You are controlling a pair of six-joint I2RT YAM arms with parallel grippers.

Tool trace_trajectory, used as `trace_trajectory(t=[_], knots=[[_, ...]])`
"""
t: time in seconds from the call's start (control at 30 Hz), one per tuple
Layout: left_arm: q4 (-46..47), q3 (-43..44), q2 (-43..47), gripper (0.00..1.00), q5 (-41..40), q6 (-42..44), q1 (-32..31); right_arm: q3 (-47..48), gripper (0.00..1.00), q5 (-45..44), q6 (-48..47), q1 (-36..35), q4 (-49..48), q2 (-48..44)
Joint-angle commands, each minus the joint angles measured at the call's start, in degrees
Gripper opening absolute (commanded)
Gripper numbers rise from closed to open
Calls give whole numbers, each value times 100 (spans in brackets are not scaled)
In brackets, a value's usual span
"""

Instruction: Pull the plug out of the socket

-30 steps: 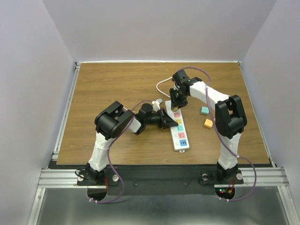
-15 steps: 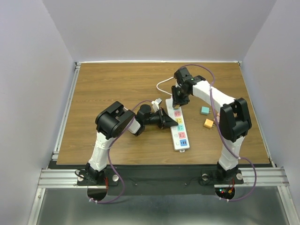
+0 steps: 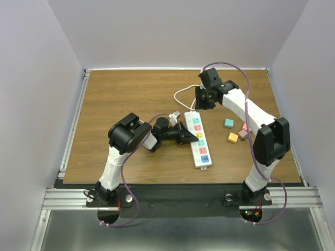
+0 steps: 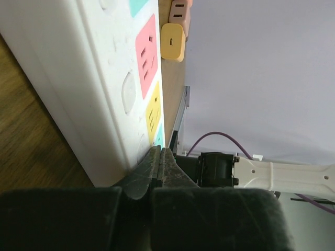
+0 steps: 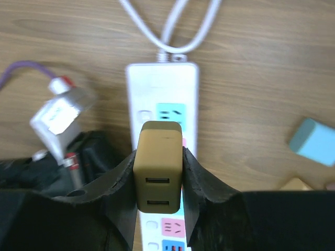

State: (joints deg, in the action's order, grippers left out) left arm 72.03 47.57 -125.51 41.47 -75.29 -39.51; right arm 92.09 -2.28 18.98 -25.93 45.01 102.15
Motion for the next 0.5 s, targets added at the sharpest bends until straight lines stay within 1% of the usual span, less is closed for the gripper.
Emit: trace_trajectory(t=[0.0,0.17,0.27,0.3,0.33,0.37,0.47], knots=[[-558,-222,70,0,-201,277,31,-340,1,-1466,333,26,16,-309],[-655,-196,290,0,-175,365,31,-745,0,-2003,755,439,209,-397],[-743,-178,501,0,-166,462,31,-1017,1,-2425,1072,791,253,-512],[-856,-143,632,0,-166,506,31,-1070,1,-2591,1151,1026,262,-477],[-927,-126,694,0,-175,619,31,-1062,0,-2636,1178,1159,271,-424],[-1102,-64,765,0,-175,681,31,-1027,0,-2611,1195,1439,280,-337],[-1558,33,1019,0,-236,927,31,-720,0,-2619,1283,1758,402,57]])
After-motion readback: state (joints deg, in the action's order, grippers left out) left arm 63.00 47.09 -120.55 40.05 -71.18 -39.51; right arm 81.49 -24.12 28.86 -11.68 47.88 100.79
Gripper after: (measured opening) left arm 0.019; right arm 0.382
